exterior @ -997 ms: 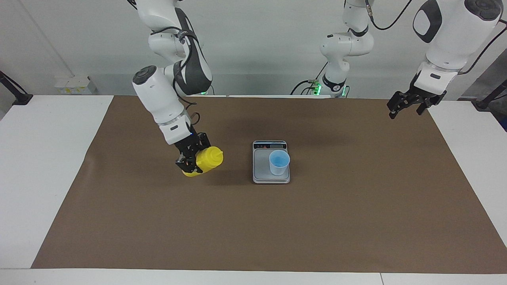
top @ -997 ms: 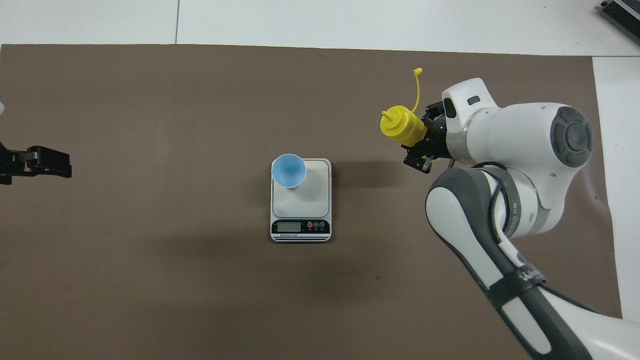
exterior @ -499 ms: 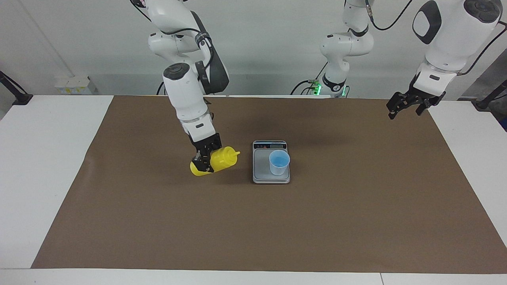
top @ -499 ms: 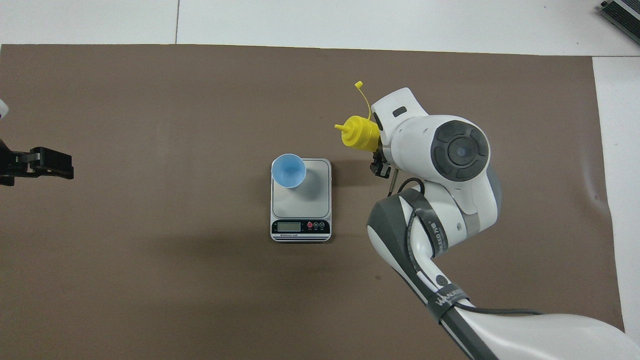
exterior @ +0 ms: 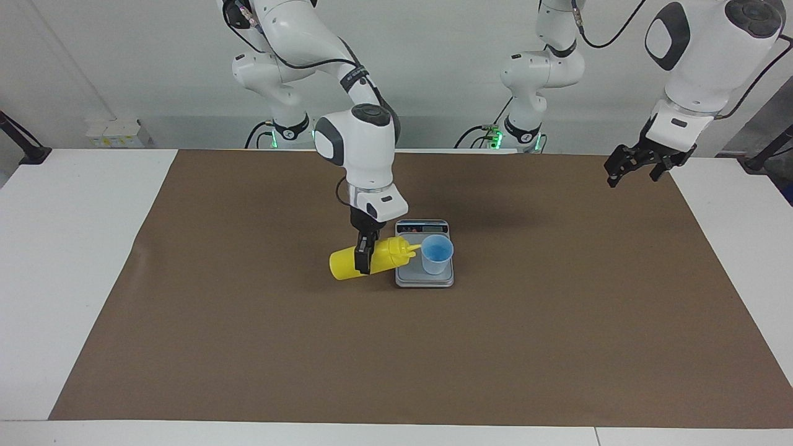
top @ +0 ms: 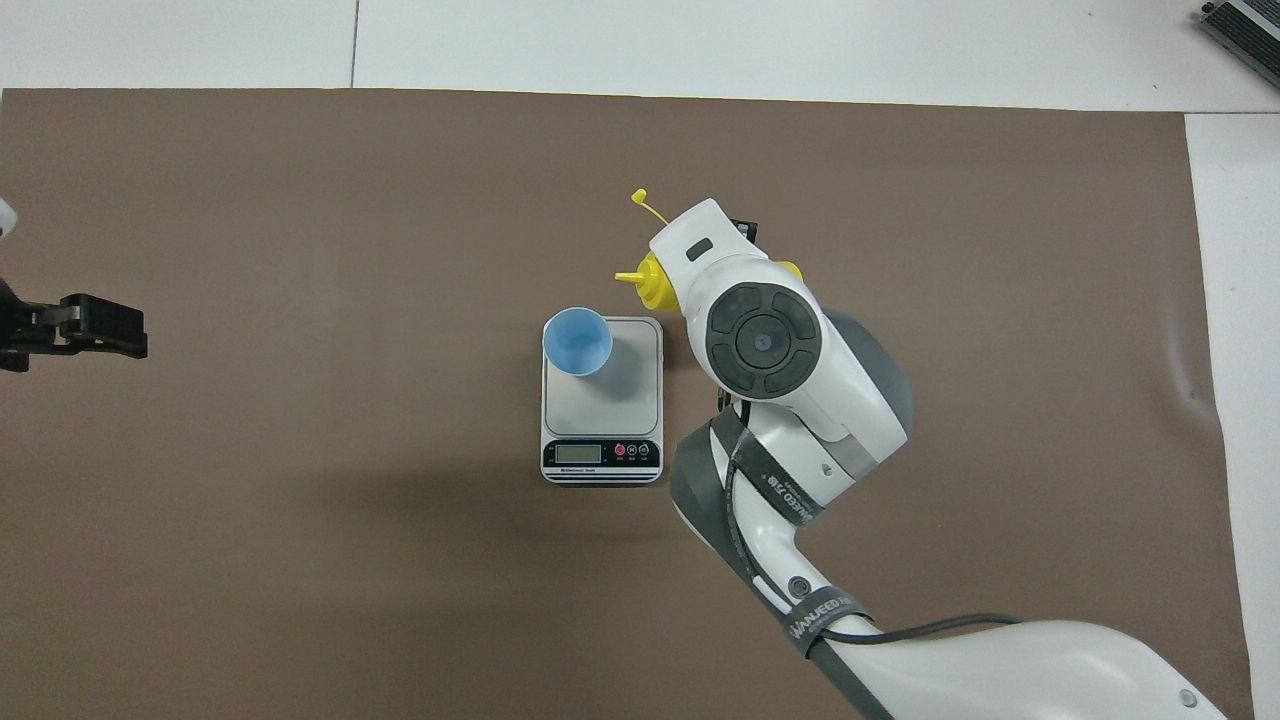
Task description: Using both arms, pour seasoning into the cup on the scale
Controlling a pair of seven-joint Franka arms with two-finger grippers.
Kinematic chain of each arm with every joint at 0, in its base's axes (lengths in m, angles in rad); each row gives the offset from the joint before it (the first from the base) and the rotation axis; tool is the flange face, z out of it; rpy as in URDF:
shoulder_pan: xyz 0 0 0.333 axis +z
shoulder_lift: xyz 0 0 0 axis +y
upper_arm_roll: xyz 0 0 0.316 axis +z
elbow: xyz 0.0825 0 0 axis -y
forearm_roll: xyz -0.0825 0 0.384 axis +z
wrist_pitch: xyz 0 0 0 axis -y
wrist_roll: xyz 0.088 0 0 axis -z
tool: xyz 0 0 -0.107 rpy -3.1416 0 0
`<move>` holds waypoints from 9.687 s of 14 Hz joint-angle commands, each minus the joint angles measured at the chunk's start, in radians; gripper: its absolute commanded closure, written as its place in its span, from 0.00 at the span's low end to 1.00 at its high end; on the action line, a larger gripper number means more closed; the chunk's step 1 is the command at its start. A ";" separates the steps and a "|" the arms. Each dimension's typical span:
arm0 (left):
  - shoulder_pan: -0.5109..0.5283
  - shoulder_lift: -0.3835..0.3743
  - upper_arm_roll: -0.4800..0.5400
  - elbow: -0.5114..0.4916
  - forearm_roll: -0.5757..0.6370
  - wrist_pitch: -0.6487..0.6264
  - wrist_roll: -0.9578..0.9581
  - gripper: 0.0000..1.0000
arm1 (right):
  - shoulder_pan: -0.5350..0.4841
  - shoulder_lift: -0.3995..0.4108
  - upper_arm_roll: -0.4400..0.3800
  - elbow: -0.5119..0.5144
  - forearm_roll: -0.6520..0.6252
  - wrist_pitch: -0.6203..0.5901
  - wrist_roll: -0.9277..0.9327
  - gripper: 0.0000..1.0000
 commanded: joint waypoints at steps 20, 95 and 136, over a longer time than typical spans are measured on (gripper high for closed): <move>-0.011 -0.008 0.009 -0.007 -0.013 -0.009 0.011 0.00 | 0.163 0.019 0.003 -0.027 -0.835 -0.122 0.288 1.00; -0.008 -0.008 0.009 -0.007 -0.013 -0.010 0.120 0.00 | -0.911 -0.078 -0.007 -0.379 1.518 -0.227 -1.577 0.00; -0.008 -0.008 0.009 -0.007 -0.013 -0.010 0.120 0.00 | -0.448 -0.354 -0.012 0.133 0.342 -0.628 0.784 0.00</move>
